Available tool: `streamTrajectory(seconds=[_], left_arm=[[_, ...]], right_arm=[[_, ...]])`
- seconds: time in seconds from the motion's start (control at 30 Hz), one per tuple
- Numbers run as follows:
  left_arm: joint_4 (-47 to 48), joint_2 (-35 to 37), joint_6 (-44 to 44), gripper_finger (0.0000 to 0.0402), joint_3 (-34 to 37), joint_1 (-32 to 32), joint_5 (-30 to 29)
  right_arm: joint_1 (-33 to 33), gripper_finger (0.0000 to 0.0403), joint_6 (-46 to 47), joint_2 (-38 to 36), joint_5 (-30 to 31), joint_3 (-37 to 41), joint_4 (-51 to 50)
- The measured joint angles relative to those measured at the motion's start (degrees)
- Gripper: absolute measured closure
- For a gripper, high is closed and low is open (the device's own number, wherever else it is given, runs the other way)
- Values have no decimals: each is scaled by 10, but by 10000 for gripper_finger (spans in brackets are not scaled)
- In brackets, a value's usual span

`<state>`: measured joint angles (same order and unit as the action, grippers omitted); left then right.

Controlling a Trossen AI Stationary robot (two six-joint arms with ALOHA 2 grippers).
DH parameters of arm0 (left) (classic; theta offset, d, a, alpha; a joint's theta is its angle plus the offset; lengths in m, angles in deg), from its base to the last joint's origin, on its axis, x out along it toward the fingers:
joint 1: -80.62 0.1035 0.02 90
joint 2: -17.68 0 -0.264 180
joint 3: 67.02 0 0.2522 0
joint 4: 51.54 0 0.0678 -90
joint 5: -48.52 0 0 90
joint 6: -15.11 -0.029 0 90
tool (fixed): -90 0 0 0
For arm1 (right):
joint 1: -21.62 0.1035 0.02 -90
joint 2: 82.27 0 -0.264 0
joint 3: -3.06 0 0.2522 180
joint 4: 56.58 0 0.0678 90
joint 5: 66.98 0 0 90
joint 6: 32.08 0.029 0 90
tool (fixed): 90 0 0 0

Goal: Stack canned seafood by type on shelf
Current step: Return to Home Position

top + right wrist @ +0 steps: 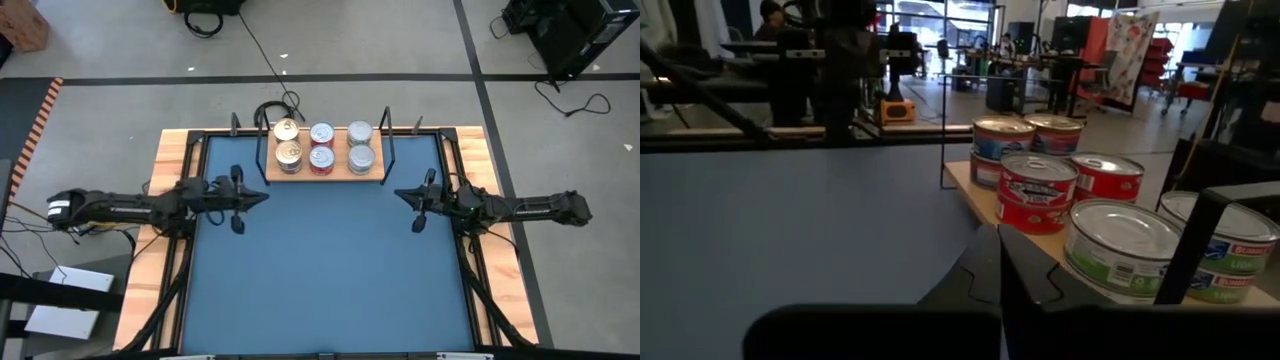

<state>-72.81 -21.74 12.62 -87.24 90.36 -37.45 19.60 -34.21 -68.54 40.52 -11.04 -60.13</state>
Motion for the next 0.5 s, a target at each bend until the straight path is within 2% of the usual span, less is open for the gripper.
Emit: streamTrajectory(seconds=[0.2, 0.37, 0.5], left_arm=[[18, 123, 28, 392, 60, 0, -22], [147, 221, 14, 392, 57, 0, -34], [229, 301, 13, 392, 57, 0, -74]], right_arm=[[0, 402, 6, -6, 9, 0, -2], [0, 402, 17, -16, 9, 0, -11], [0, 402, 36, -19, 11, 0, -17]])
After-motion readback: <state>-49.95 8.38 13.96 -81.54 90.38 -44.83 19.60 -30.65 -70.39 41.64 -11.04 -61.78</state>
